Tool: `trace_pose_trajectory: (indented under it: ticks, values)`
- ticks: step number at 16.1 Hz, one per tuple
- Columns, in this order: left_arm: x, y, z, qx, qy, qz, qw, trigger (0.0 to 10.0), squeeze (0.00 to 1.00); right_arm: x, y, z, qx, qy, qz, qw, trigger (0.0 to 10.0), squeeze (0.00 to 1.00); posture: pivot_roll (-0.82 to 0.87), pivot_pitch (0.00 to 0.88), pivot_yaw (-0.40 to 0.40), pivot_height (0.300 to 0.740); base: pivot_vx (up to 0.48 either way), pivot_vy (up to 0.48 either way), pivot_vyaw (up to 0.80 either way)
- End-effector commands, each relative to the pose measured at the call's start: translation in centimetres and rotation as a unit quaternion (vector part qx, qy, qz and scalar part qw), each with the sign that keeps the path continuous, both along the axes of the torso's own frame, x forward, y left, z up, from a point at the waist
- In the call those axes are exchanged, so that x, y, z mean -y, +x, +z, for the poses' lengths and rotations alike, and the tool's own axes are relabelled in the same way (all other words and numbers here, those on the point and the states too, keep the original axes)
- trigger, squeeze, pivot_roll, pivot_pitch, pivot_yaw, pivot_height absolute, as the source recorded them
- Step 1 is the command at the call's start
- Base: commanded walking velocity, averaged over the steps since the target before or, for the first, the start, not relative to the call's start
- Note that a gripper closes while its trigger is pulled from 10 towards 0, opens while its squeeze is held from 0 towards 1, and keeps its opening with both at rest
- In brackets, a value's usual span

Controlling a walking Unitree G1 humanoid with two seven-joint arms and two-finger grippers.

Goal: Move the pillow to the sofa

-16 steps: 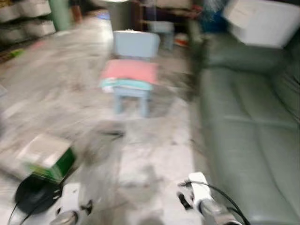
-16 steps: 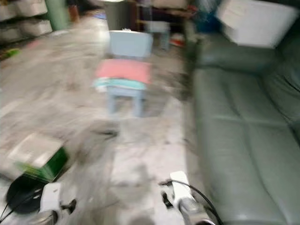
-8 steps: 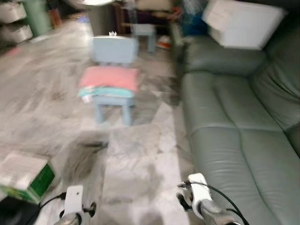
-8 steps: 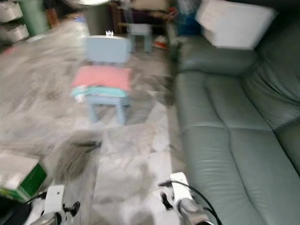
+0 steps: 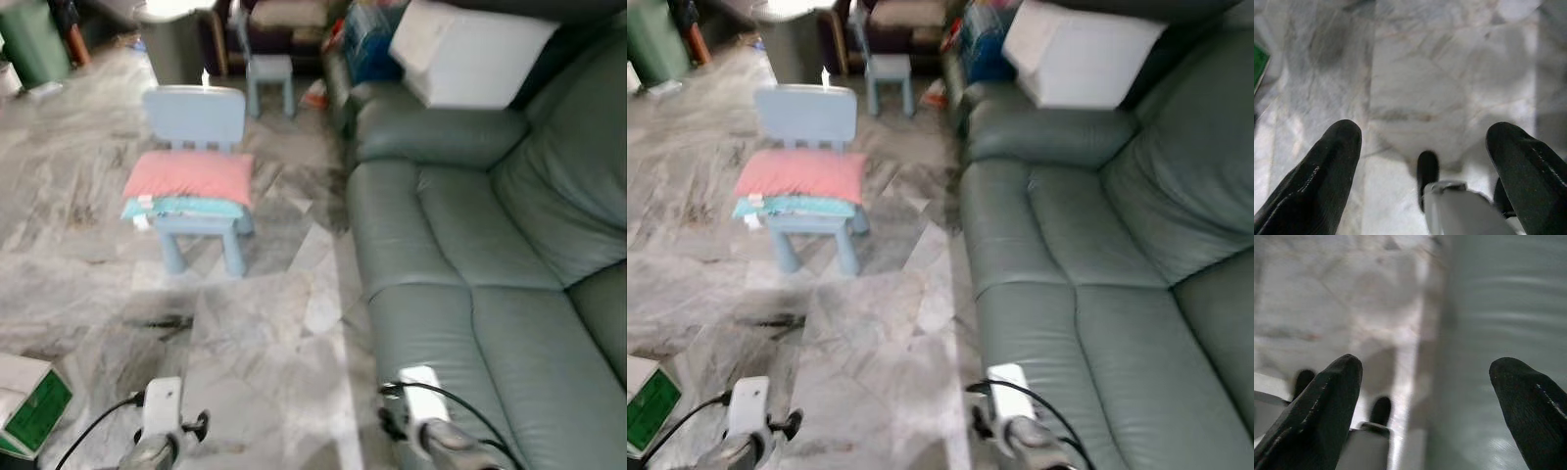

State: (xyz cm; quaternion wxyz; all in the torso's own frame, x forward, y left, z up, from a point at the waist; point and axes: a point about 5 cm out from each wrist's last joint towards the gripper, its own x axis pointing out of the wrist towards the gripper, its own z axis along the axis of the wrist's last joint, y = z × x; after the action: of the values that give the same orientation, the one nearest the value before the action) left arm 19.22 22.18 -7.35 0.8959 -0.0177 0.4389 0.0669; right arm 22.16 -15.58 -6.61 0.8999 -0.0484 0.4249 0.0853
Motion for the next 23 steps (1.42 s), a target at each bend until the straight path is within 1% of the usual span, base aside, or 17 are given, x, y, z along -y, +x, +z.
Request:
trace_pose_trajectory:
  ticks: [1,3,8,11,15,21,23]
  values:
    - [0.18,0.12,0.01,0.0,-0.002,0.005,1.0,10.0,0.0,1.2,-0.53,-0.25,-0.009,-0.011,-0.01,1.0,10.0,0.0,-0.09,0.036,-0.033,0.74,0.0,0.0,0.0]
    - [0.14,0.12,0.01,-0.001,-0.001,0.006,1.0,10.0,0.0,1.3,-0.64,-0.31,-0.01,-0.012,-0.011,1.0,10.0,0.0,-0.09,0.037,-0.033,0.74,0.0,0.139,0.0]
    - [-0.06,0.05,0.01,-0.004,-0.001,0.008,1.0,10.0,0.0,1.3,-0.75,-0.37,-0.011,-0.013,-0.011,1.0,10.0,0.0,-0.1,0.036,-0.032,0.74,0.0,0.48,0.0]
    - [-0.09,-0.34,-0.18,-0.009,0.001,0.007,1.0,10.0,0.0,1.43,-0.7,-0.33,-0.011,-0.013,-0.011,1.0,10.0,0.0,-0.09,0.038,-0.033,0.74,0.0,0.48,0.0]
    - [-0.06,-0.47,-0.26,-0.012,0.001,0.009,1.0,10.0,0.0,1.47,-0.48,-0.2,-0.009,-0.013,-0.012,1.0,10.0,0.0,-0.1,0.037,-0.034,0.74,0.0,0.48,0.0]
    - [0.47,-0.47,-0.38,-0.015,0.002,0.005,1.0,10.0,0.0,1.45,-0.57,-0.26,-0.011,-0.015,-0.006,1.0,10.0,0.0,-0.09,0.028,-0.039,0.74,0.0,0.48,0.0]
    - [0.42,-0.45,-0.36,-0.015,0.006,0.002,1.0,10.0,0.0,1.46,-0.55,-0.25,-0.011,-0.018,-0.002,1.0,10.0,0.0,-0.09,0.024,-0.04,0.74,0.0,0.0,0.0]
